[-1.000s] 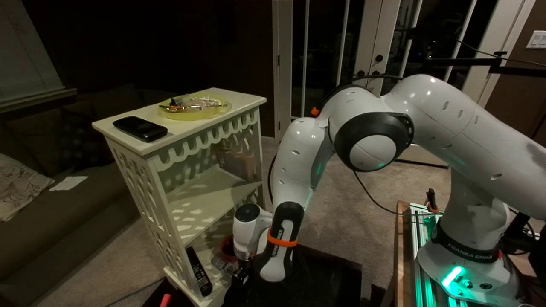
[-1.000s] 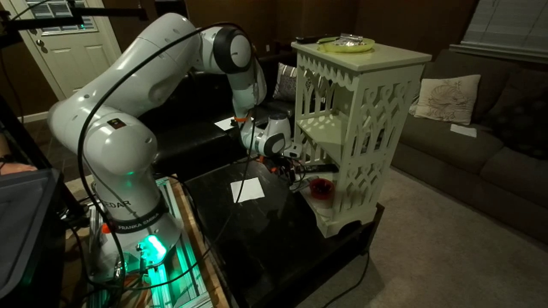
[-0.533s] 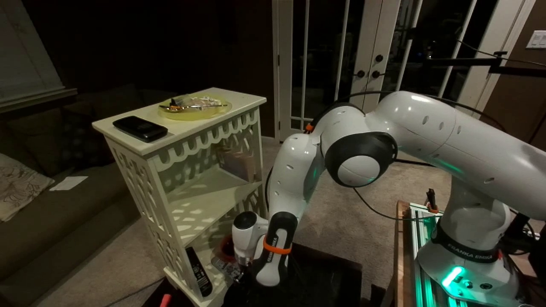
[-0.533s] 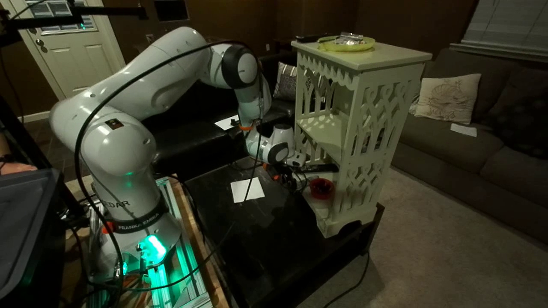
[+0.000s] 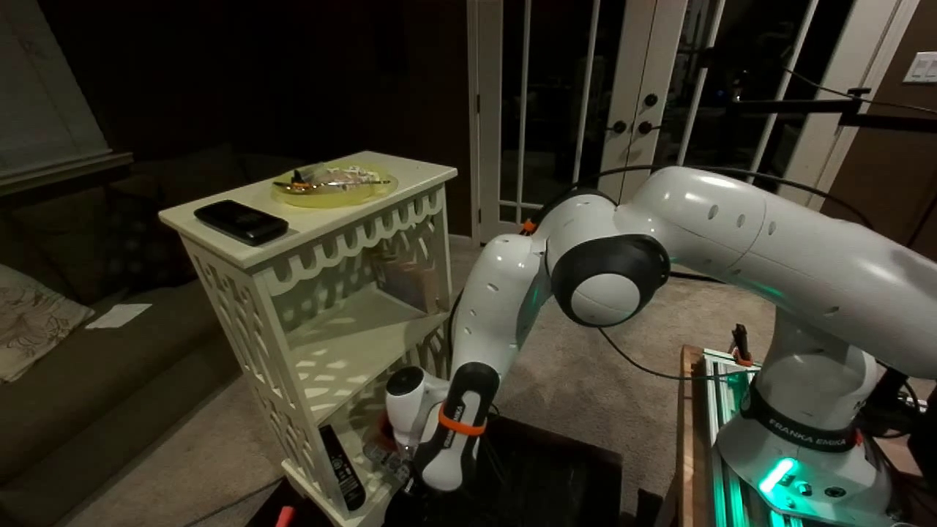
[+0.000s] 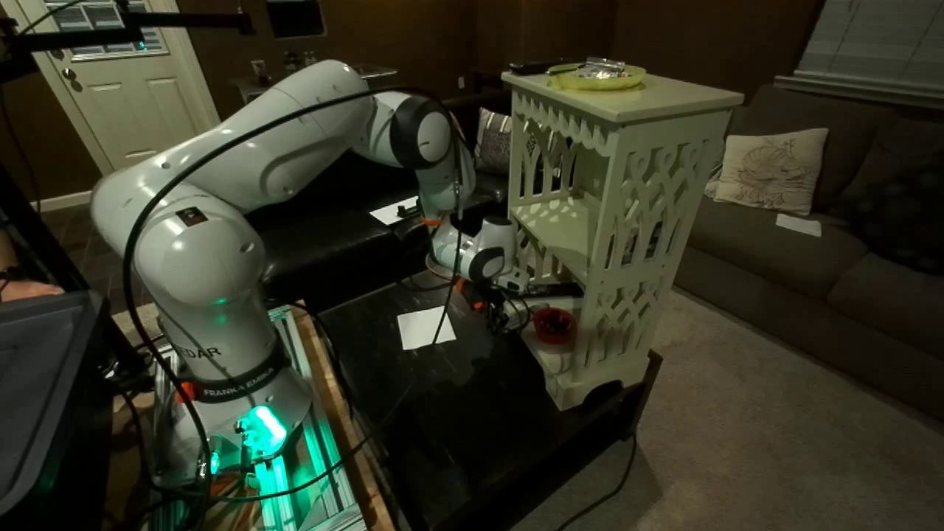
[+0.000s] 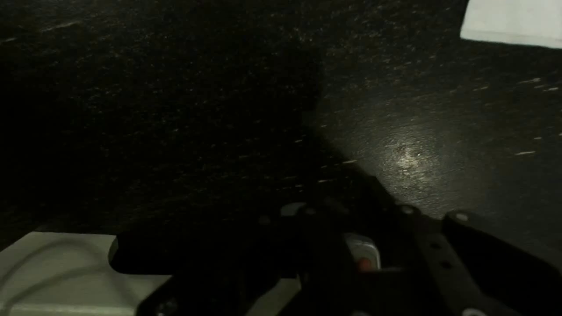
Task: Push the grey remote backwards slightly
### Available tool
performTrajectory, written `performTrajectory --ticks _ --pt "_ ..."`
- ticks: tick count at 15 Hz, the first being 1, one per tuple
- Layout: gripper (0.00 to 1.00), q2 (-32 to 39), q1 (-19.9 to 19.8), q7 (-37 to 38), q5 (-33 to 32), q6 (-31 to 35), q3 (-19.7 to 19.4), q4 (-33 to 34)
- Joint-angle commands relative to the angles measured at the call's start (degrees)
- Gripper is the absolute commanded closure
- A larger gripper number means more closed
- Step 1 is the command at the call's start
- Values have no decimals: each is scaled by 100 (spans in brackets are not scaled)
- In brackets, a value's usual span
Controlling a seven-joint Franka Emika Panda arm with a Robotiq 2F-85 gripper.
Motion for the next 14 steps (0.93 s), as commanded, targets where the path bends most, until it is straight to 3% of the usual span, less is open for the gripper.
performTrajectory --ticks 1,8,14 --pt "99 316 -93 -64 98 -396 96 529" --pt "100 674 78 188 52 -152 -161 1013" --pt "100 857 616 659 69 690 -791 1094"
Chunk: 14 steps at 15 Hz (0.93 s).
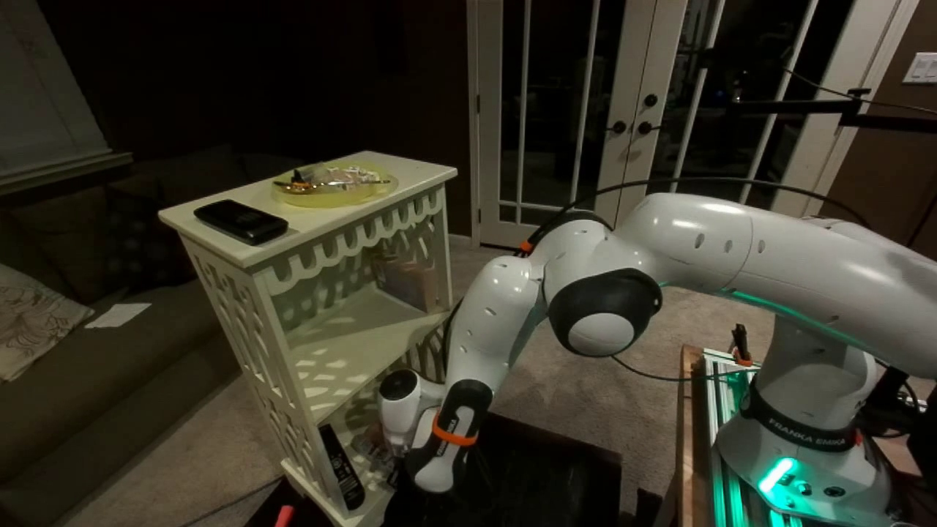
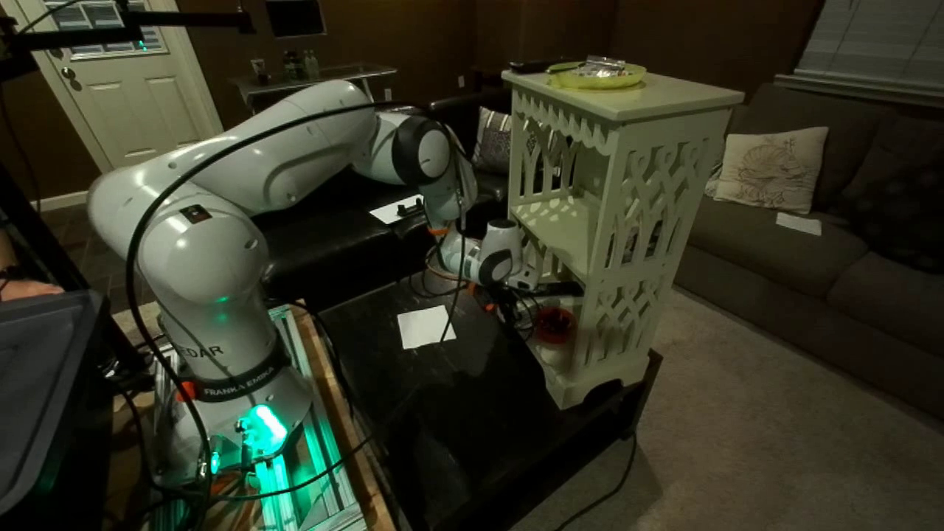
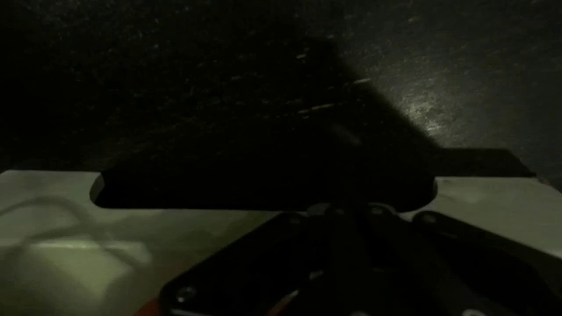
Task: Push the grey remote backwards slightly
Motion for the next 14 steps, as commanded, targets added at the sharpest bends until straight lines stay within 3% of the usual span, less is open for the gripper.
performTrajectory --ticks 1,7,11,14 --pt "100 233 484 412 97 547 -477 151" --pt "100 339 1016 871 105 725 -940 81" --pt "100 161 1002 795 112 772 -815 -155" --pt "100 73 1117 871 142 877 -932 -339"
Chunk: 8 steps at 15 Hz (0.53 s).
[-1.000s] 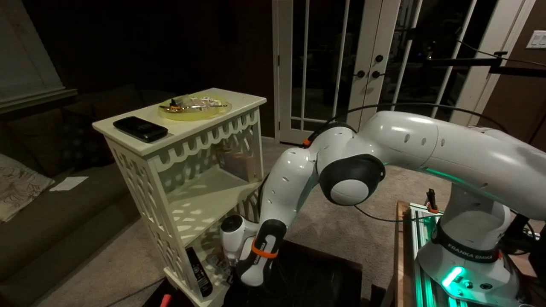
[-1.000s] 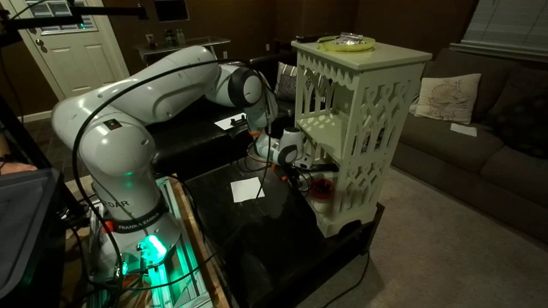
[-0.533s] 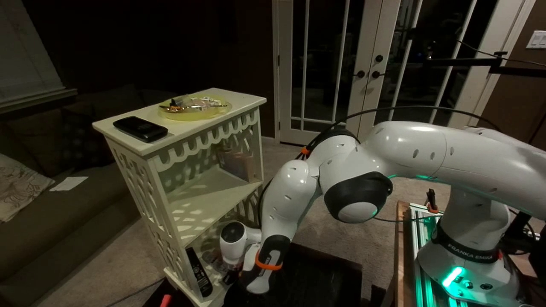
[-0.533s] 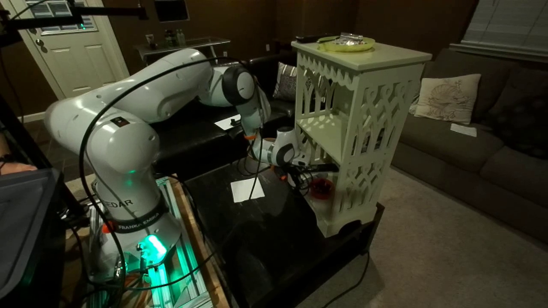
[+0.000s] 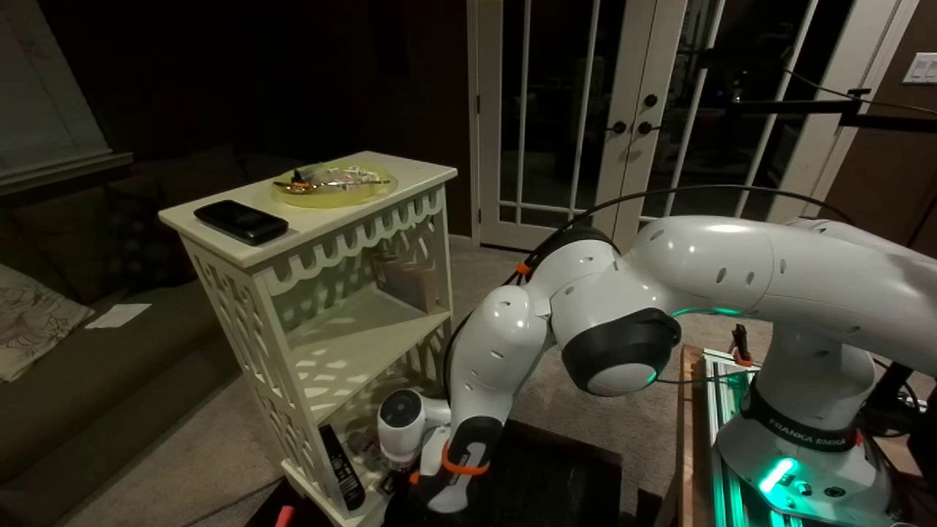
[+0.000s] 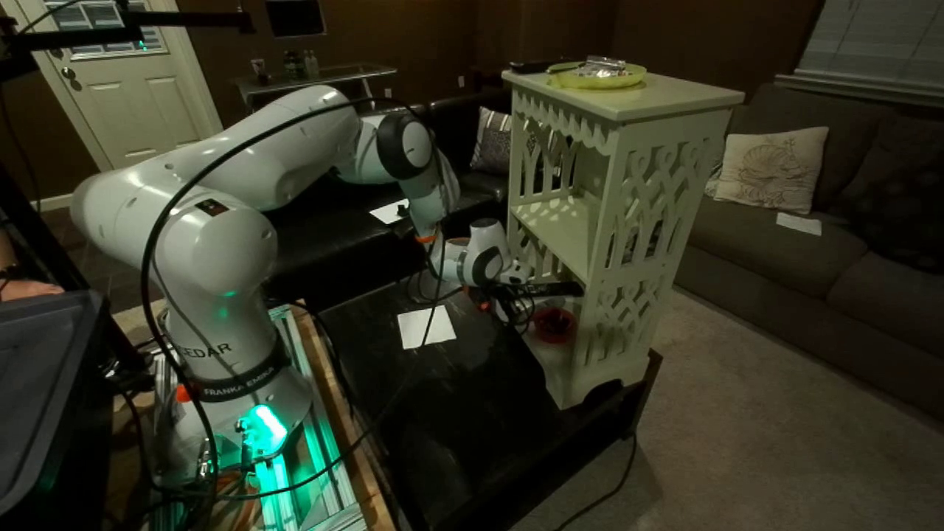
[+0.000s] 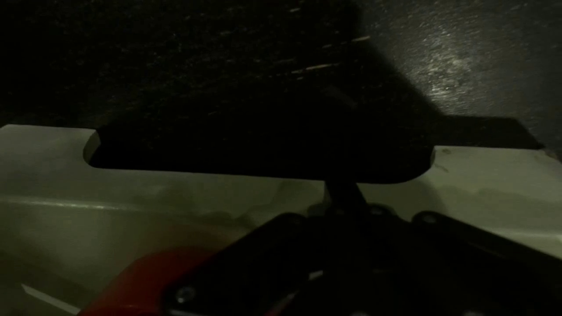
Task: Push the grey remote backwards slightly
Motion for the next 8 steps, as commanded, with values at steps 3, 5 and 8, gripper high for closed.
performTrajectory --ticks 3,5,8 --pt "100 -189 265 134 179 404 -191 -407" --pt "100 -288 247 58 186 520 -113 -561" --pt "100 -491 326 33 249 685 -136 -882"
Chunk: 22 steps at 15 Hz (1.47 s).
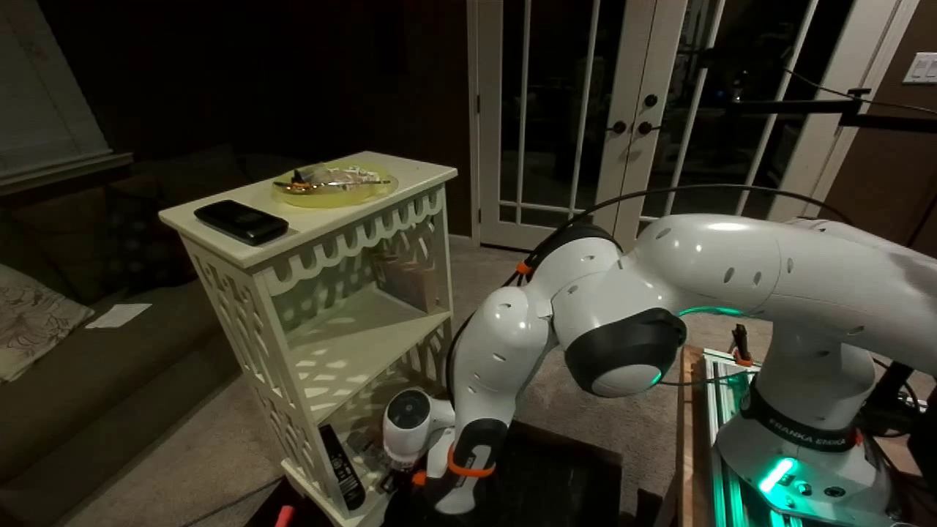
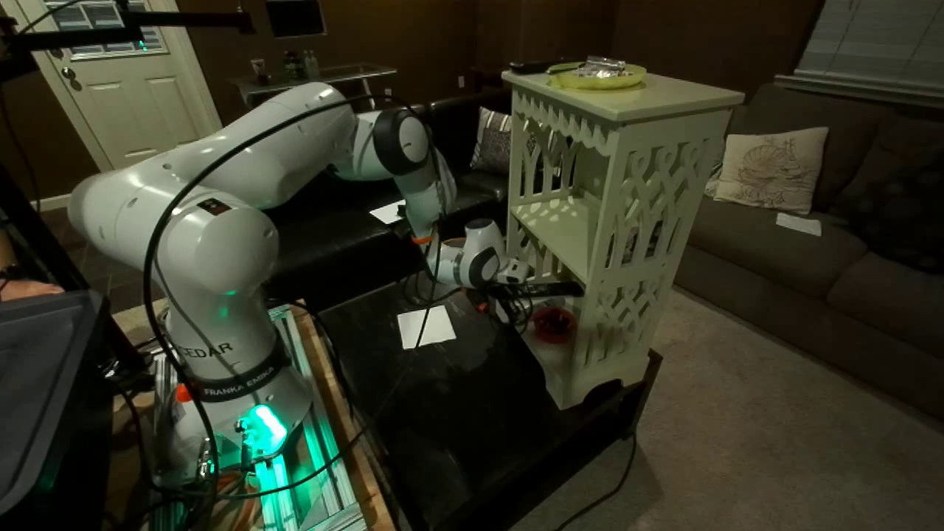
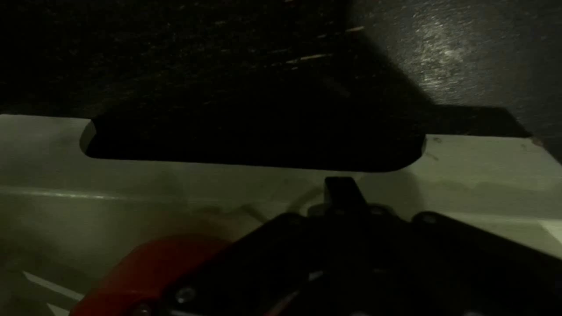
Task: Push the grey remote backwards slightly
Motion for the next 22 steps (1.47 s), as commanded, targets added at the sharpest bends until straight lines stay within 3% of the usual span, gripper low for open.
performTrajectory --ticks 1,12,22 --pt "100 -435 227 -36 269 273 -90 -641" --pt "100 -437 -162 -404 252 -194 227 -376" --pt "100 -304 -340 -502 192 -471 228 -8"
